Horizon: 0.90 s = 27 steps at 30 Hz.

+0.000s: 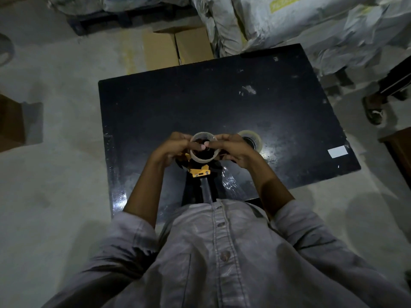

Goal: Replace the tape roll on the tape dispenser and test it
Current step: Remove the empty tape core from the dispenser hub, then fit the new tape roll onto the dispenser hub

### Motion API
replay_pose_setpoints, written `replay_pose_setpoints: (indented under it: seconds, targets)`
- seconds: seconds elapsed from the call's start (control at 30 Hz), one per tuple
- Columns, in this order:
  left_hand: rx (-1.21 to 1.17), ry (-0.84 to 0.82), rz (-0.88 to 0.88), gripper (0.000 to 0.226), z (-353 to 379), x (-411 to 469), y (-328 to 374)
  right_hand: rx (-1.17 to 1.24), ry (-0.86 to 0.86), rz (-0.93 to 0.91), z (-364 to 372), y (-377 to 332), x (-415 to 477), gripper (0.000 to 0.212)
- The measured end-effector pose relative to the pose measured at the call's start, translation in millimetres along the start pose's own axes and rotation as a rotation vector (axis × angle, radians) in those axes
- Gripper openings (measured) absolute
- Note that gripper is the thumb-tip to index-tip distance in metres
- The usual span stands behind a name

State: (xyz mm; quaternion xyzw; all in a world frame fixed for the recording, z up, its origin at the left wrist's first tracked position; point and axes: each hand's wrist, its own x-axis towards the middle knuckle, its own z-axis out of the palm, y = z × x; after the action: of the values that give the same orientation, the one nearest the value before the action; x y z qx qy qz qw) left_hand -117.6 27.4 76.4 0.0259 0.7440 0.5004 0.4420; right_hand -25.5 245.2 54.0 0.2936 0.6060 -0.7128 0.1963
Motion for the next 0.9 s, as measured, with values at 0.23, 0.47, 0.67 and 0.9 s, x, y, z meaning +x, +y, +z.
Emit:
replay_pose_setpoints:
  seconds: [0.23,0.47,0.67,0.9]
  targets:
    - [-0.196,0.088,0.103,0.048,9.6,-5.3,-7.9,0.074,0.094,-0.046,-28.3,0.6,-23.1,0.048]
    - [-0.057,0.347,0.268,0.035,27.3,-2.0,-22.9,0.321,0.479,-0.212,-97.3,21.7,-32.0,0.042]
    - [0.018,0.454,0.29,0.019,53.4,-0.4,-38.7,0.398,0.811,-0.135,-146.3,66.2,-26.8,0.028]
    - [0.061,0.441,0.339,0.018,60.9,3.3,-44.5,0.36,0.923,0.095,-151.2,117.0,-10.5,0.022]
